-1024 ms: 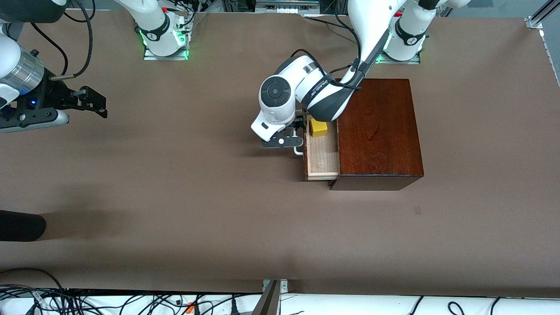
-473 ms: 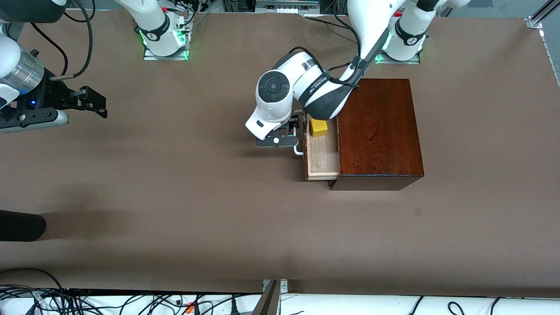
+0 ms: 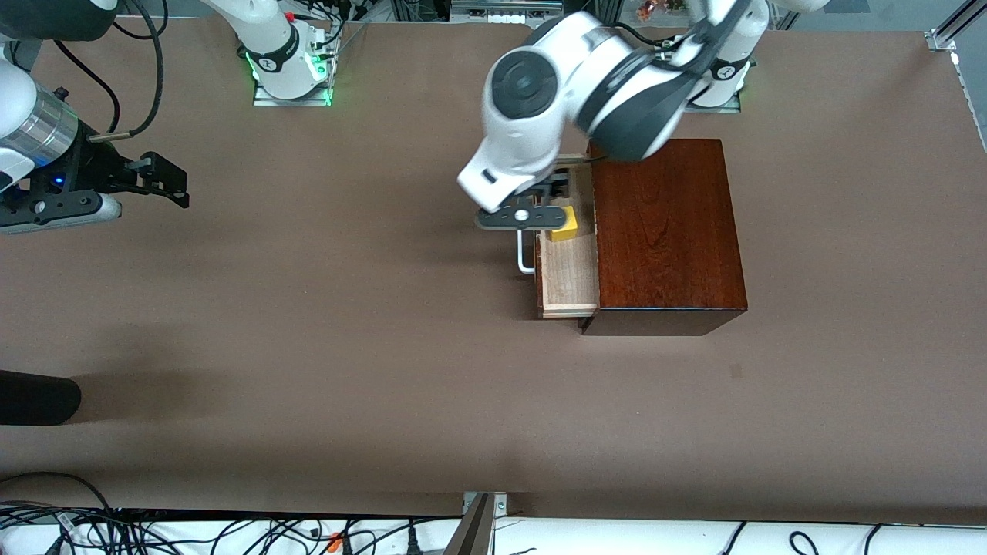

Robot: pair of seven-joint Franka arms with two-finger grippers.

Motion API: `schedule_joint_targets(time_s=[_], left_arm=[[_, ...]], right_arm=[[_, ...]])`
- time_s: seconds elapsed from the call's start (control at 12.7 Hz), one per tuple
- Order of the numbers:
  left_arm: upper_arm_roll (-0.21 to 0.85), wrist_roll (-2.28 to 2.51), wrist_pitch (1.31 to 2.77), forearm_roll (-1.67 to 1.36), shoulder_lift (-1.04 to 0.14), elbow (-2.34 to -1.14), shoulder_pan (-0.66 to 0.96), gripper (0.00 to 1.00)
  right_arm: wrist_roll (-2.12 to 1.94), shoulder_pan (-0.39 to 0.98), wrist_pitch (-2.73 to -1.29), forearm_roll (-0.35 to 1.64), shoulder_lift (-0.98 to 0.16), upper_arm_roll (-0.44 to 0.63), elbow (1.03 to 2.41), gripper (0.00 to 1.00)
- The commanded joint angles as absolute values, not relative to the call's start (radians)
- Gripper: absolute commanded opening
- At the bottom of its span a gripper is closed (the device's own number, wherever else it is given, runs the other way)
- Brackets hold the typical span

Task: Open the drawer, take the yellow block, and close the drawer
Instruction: 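Release the handle and raise the left gripper while the right gripper approaches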

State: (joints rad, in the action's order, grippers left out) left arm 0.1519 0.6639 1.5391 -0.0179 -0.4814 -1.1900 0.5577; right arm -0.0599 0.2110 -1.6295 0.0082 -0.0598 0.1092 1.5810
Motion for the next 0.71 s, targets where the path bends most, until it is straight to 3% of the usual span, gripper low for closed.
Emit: schedule_joint_targets(time_s=[0.0,0.39,0.63], left_arm=[[0.163,0.408,1.442,-0.003,-0.349,-1.227,0.409,1.00],[0.152,0.037,1.379,-0.008,-0.204,-1.288,0.167,1.00],[0.121,-0.038,1.533,-0.018,0.016,-1.600,0.057,1.00]], right_arm=[[-0.068,0.212,-1.614,0.014,-0.058,0.095,1.569,1.00],[-0.071,0.245,-1.657,0.021,-0.080,0.028,1.568,1.00],[-0.072,0.308,-1.655,0.021,-0.080,-0.009,1.559,1.00]])
